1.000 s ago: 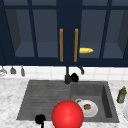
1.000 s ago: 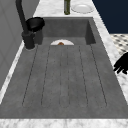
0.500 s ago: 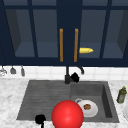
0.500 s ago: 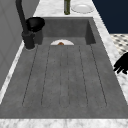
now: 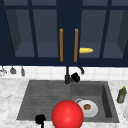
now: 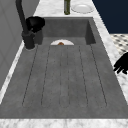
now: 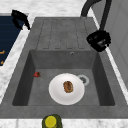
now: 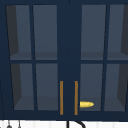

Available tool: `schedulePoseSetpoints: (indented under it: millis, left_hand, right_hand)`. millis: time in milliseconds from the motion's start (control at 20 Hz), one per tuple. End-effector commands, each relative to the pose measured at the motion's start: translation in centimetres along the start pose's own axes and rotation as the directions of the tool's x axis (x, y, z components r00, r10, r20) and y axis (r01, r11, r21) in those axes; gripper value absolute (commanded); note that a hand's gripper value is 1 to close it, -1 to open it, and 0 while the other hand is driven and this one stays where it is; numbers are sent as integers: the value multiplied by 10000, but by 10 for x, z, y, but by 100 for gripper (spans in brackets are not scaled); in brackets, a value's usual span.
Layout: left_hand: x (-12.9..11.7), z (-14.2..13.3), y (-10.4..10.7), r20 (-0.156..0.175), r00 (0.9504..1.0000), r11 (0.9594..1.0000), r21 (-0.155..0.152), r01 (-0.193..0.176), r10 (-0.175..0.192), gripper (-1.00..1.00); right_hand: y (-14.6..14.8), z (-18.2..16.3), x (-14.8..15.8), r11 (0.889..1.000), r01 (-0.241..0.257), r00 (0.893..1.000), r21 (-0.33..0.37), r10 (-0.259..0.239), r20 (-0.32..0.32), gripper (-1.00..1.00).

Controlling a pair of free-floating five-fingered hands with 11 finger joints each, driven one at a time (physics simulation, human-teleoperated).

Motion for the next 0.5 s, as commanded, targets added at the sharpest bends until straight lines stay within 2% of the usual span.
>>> schedulePoseSetpoints:
  millis: [0,450]
  left_hand:
    - [0,0,0,0,10000,10000,0,0,0,0]
    - [0,0,0,0,10000,10000,0,0,0,0]
  right_hand:
    - [-4,14,1,9913,1319,9906,-15,-1318,-353,100]
    - [-4,13,2,9892,1457,9877,-149,-1463,-548,100]
